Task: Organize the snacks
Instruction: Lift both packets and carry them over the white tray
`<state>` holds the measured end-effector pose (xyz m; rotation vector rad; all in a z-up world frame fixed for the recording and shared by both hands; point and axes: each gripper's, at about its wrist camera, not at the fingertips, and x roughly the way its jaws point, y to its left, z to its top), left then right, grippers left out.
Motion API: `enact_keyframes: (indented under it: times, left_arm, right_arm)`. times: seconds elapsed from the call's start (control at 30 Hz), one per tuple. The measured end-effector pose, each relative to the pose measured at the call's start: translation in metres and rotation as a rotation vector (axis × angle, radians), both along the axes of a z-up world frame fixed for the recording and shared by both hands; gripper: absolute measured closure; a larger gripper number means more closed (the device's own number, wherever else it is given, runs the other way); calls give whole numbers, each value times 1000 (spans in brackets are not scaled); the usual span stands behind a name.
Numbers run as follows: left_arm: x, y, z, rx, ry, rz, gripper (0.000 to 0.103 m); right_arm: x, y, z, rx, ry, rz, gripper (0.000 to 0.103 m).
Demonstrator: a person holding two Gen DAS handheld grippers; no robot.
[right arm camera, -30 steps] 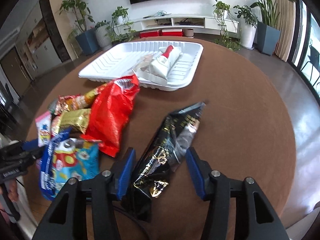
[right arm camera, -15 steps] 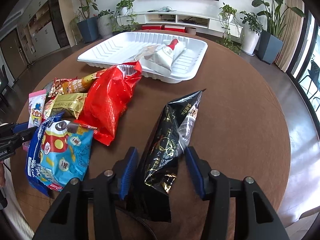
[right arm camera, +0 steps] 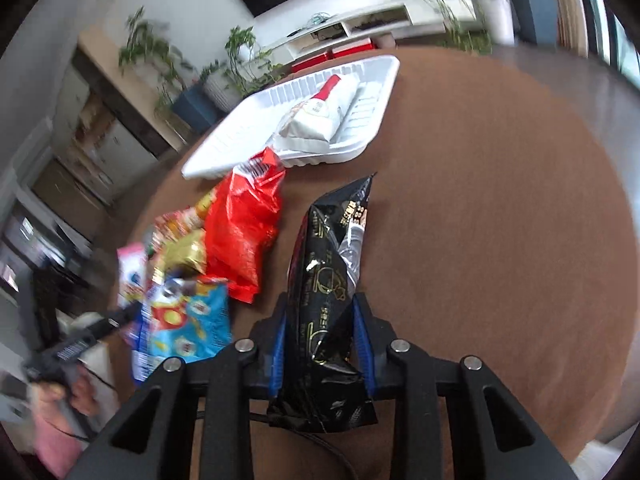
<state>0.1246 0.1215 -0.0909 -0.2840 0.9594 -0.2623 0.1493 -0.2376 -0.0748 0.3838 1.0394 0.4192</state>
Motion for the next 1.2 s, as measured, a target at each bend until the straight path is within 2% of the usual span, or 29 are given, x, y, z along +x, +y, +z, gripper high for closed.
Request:
enact_keyframes:
  times: [0.17,0.5,0.8,1.2]
  left_arm:
    - [-3,5,6,-47,-9,2,83]
    - [7,-3,30,-77,-51,-38,83]
    - [49,-31,50,-70,-81,-116,83]
    - [134,-84,66,-6,-96,-224,83]
  right_arm:
    - [-1,-11,-3,183,37,-20,72]
    - [9,-21,5,389,34,-49,72]
    - [52,-24,36,408,-40,-61,72]
    - [128,-22,34,372,-47,-89,71]
